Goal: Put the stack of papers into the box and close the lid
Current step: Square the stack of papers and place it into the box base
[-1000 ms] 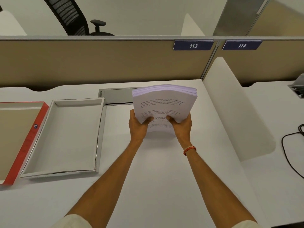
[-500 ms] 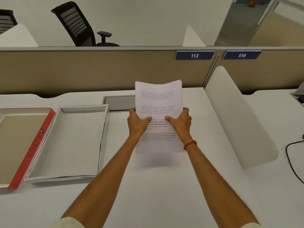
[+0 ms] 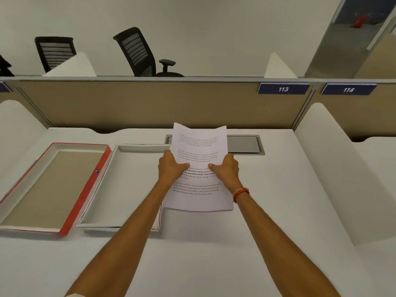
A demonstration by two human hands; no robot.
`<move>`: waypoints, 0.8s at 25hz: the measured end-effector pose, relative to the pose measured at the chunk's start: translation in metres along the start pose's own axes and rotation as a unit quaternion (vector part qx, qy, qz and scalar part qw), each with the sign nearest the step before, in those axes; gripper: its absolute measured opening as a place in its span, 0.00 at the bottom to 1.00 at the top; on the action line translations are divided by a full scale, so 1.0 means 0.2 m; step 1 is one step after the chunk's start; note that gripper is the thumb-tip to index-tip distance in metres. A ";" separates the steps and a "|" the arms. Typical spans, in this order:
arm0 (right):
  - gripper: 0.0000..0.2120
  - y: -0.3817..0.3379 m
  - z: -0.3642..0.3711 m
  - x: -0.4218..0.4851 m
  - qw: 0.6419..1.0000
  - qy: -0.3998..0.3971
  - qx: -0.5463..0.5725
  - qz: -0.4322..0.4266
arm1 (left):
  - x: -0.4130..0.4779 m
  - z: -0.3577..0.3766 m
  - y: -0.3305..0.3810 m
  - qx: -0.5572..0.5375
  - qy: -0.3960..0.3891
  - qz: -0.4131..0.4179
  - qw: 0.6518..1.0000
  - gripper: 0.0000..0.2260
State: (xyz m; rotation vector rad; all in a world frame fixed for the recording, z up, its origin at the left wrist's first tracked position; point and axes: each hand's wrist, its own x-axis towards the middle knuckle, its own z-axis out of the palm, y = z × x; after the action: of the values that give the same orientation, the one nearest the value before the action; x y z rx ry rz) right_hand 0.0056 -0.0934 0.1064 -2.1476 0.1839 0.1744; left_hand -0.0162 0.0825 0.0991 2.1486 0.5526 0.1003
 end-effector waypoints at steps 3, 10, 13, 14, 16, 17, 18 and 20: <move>0.23 -0.13 0.27 -0.06 1.000 -0.021 0.002 -0.005 | 0.06 -0.22 -0.19 0.015 0.011 -0.013 1.000 0.24; 0.24 -0.44 0.92 -0.20 0.997 -0.070 -0.020 0.006 | 0.24 -0.76 -0.66 0.038 0.016 -0.047 0.998 0.24; 0.23 -0.51 1.10 -0.23 0.997 -0.070 -0.018 0.011 | 0.31 -0.88 -0.79 0.031 0.005 -0.052 0.998 0.26; 0.22 -0.52 1.16 -0.23 0.997 -0.068 -0.016 0.017 | 0.33 -0.91 -0.82 0.029 0.001 -0.051 0.998 0.26; 0.22 -0.52 1.22 -0.22 0.997 -0.064 -0.013 0.030 | 0.36 -0.93 -0.84 0.022 -0.016 -0.036 0.999 0.25; 0.21 -0.52 1.23 -0.22 0.997 -0.063 -0.013 0.038 | 0.37 -0.93 -0.85 0.021 -0.026 -0.029 0.999 0.24; 0.19 -0.50 1.25 -0.21 0.997 -0.061 -0.011 0.045 | 0.39 -0.92 -0.86 0.020 -0.032 -0.023 0.999 0.24; 0.15 -0.48 1.26 -0.19 0.996 -0.060 -0.007 0.059 | 0.40 -0.89 -0.88 0.014 -0.037 -0.018 0.999 0.23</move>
State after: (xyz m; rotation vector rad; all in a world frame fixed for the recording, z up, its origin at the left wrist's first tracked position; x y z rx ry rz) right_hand -0.0262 0.1723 0.0540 -2.1337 0.2402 0.3736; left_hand -0.0536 0.3400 0.0580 2.1590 0.5512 -0.0065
